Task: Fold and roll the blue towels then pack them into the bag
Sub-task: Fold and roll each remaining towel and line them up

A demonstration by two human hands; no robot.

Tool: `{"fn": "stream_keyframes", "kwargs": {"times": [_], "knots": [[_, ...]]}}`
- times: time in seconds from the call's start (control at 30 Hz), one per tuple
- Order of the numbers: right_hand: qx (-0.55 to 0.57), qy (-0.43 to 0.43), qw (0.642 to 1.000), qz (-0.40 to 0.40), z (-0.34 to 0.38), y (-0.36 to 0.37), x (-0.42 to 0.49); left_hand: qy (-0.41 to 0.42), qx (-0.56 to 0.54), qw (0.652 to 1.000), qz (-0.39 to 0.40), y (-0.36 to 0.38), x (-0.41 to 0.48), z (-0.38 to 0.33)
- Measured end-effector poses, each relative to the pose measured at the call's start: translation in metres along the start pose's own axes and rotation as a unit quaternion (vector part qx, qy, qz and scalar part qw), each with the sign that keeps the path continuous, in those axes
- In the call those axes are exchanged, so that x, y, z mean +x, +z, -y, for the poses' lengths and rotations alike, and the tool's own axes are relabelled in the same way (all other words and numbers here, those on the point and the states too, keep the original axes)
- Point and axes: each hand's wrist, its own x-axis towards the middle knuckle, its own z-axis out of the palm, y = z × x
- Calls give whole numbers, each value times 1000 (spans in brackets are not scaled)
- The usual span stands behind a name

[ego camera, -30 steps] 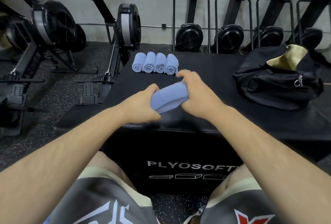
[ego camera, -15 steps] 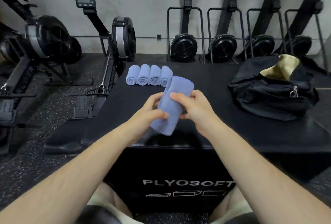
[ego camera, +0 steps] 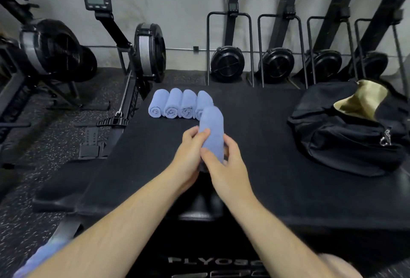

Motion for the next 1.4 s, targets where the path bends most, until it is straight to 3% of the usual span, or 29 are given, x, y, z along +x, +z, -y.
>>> {"fn": "stream_keyframes", "kwargs": {"times": [0.07, 0.17, 0.3, 0.37, 0.47, 0.53, 0.6, 0.73, 1.13, 1.3, 1.4], "knots": [[-4, 18, 1000, -7, -6, 4, 12, -16, 11, 999, -37, 1, 15, 5], [-7, 41, 999, -18, -13, 7, 43, -17, 47, 999, -11, -2, 39, 9], [-28, 31, 995, -87, -23, 8, 106, 94, 183, 979, 10, -17, 92, 16], [-53, 32, 991, -119, -29, 7, 147, 183, 324, 927, -44, -28, 128, 26], [-78, 45, 986, -141, -43, 11, 208, 277, 523, 794, -138, -33, 180, 35], [-98, 51, 981, -159, -55, 18, 241, 320, 597, 723, -139, -28, 213, 36], [-117, 39, 975, -185, -71, 21, 264, 338, 633, 683, -136, -26, 238, 45], [-178, -14, 966, -187, -96, 30, 282, 334, 617, 693, -165, -31, 251, 62], [-255, 16, 954, -156, -98, 33, 285, 330, 601, 715, -137, -33, 253, 62], [-270, 1, 955, -120, -91, 27, 280, 285, 567, 769, -79, -34, 250, 53], [-223, 59, 967, -107, -84, 23, 262, 249, 558, 789, -60, -34, 236, 46]]}}
